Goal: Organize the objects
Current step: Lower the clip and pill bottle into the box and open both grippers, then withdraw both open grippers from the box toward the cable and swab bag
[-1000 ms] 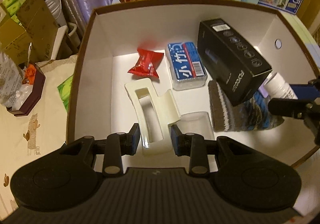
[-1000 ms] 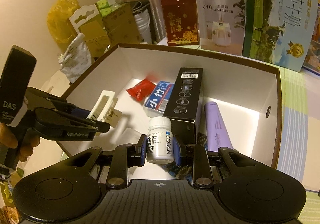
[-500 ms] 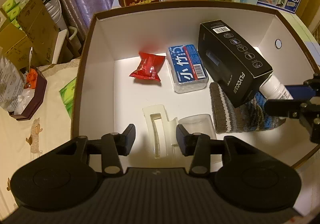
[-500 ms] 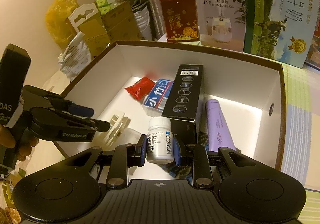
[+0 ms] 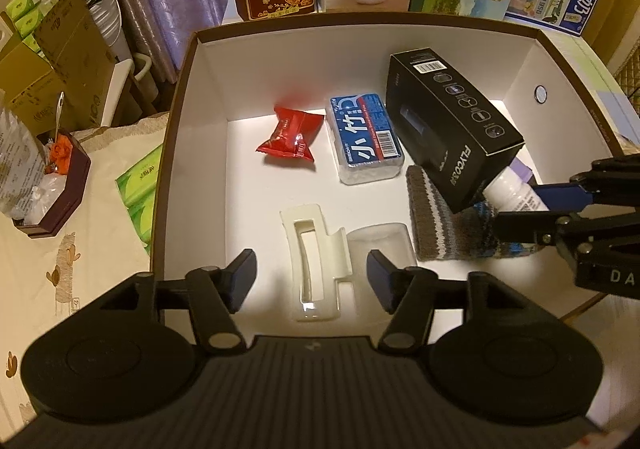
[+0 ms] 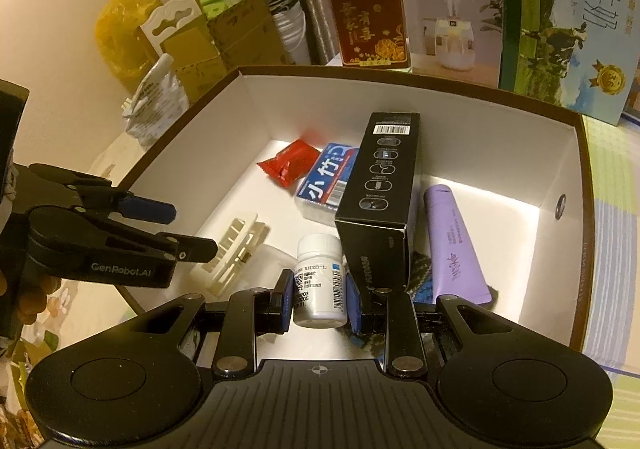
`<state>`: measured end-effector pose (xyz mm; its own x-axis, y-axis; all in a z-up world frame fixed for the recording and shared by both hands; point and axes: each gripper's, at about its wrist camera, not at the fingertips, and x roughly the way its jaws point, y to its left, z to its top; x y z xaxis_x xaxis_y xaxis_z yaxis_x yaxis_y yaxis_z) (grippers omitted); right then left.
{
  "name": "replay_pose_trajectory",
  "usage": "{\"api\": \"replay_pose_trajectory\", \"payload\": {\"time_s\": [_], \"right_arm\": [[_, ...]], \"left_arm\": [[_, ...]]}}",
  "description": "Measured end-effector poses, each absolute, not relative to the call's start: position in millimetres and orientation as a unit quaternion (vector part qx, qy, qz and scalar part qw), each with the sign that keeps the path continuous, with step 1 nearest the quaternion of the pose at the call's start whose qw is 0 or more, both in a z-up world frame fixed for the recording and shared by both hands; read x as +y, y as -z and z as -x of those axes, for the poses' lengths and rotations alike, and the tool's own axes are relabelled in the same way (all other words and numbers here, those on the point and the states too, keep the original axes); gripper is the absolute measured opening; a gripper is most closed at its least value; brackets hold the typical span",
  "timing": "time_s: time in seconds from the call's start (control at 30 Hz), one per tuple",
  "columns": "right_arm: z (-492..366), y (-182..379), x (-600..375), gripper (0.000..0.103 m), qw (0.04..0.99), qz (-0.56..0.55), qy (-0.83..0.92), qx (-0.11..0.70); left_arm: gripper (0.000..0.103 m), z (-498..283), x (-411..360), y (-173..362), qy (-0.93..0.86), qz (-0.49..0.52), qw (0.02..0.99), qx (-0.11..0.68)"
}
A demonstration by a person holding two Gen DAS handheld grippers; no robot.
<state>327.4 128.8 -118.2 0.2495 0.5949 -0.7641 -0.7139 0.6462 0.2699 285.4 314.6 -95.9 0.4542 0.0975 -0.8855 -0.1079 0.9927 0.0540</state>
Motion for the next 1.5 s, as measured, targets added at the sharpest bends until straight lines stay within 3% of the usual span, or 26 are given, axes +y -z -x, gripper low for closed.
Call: {"api": "replay_pose_trajectory", "payload": {"time_s": [0.07, 0.13, 0.2, 0.33, 0.47, 0.6, 0.8, 1.5], "right_arm": [[-326.1, 116.7, 130.1, 0.025, 0.789, 0.067, -0.419, 0.444], [-325.8, 115.4, 129.2, 0.033, 0.791, 0.062, -0.421, 0.439], [-325.1, 114.0, 127.7, 0.059, 0.795, 0.061, -0.415, 0.438], [-321.3, 107.4, 120.6, 0.067, 0.801, 0.068, -0.411, 0.430], [-317.2, 100.5, 109.0, 0.083, 0.805, 0.068, -0.403, 0.429], [-310.9, 91.5, 95.9, 0.091, 0.812, 0.069, -0.397, 0.421], [-300.1, 80.6, 77.5, 0.096, 0.819, 0.060, -0.388, 0.419], [-265.1, 61.1, 5.9, 0.098, 0.834, 0.039, -0.361, 0.416]], "left_arm": [[0.064, -284.1, 313.1, 94.8, -0.060, 0.004, 0.854, 0.517], [0.068, -282.7, 312.4, 93.3, -0.059, 0.007, 0.855, 0.516], [0.073, -280.5, 311.4, 90.8, -0.058, 0.009, 0.856, 0.513], [0.078, -274.1, 308.7, 84.8, -0.058, 0.014, 0.859, 0.509], [0.086, -265.8, 304.0, 74.7, -0.059, 0.020, 0.863, 0.501], [0.086, -257.1, 296.7, 64.7, -0.055, 0.027, 0.866, 0.496], [0.090, -244.9, 283.0, 51.9, -0.050, 0.036, 0.871, 0.487], [0.091, -212.4, 208.7, 37.6, -0.021, 0.044, 0.871, 0.488]]}}
